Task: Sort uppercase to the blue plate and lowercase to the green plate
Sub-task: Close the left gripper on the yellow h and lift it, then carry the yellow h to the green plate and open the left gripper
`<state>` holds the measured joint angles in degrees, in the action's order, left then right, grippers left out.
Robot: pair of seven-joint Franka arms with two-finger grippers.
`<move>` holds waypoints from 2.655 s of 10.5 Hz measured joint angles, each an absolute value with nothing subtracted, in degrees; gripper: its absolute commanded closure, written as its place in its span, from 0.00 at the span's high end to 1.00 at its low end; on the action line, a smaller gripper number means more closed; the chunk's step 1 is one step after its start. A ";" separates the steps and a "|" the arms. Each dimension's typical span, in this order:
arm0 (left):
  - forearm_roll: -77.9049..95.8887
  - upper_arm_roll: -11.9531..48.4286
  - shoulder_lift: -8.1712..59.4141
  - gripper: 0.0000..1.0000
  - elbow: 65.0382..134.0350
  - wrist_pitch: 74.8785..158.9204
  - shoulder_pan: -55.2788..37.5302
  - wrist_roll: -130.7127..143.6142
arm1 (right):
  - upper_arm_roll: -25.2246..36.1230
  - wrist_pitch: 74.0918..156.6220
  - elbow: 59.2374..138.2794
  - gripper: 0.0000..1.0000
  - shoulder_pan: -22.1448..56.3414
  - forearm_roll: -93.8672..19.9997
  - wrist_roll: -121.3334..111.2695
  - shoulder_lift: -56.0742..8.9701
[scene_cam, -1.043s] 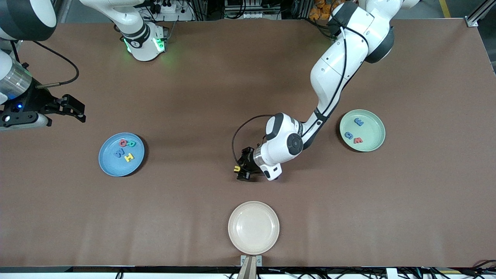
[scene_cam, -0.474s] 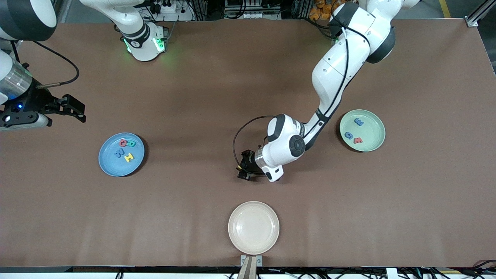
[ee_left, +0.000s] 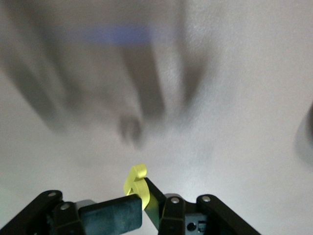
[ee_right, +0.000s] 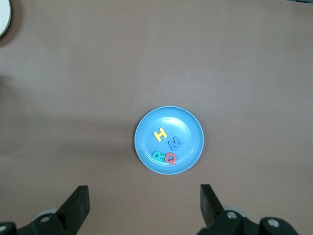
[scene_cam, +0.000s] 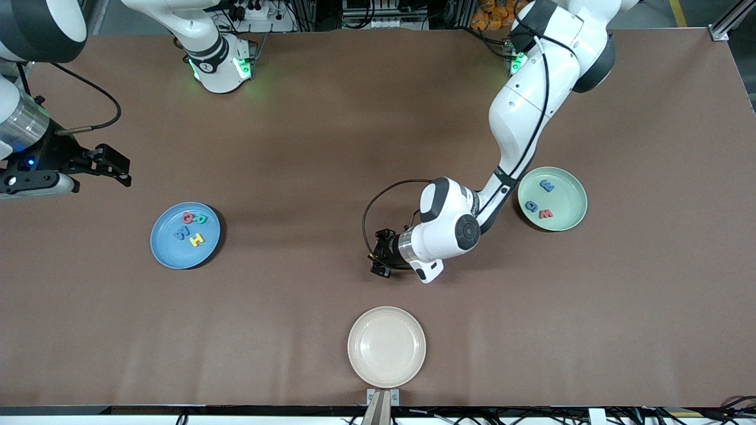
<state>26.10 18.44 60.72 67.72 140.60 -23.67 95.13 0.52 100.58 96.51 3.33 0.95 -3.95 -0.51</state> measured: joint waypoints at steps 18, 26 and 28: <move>7.43 14.50 31.50 0.00 108.07 132.99 -1.28 91.26 | 0.49 100.58 96.51 1.00 3.77 0.95 -3.95 -0.57; 4.69 14.32 21.67 1.00 123.93 131.52 12.10 80.26 | 0.50 100.58 96.51 1.00 4.00 0.95 -3.95 -0.71; 4.64 14.32 21.64 1.00 124.65 131.31 12.55 80.22 | 0.50 100.58 96.51 1.00 4.01 0.95 -3.95 -0.72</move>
<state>4.64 14.32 21.64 124.65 131.31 12.55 80.22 0.50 100.58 96.51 4.01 0.95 -3.95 -0.72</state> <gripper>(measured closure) 0.762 0.000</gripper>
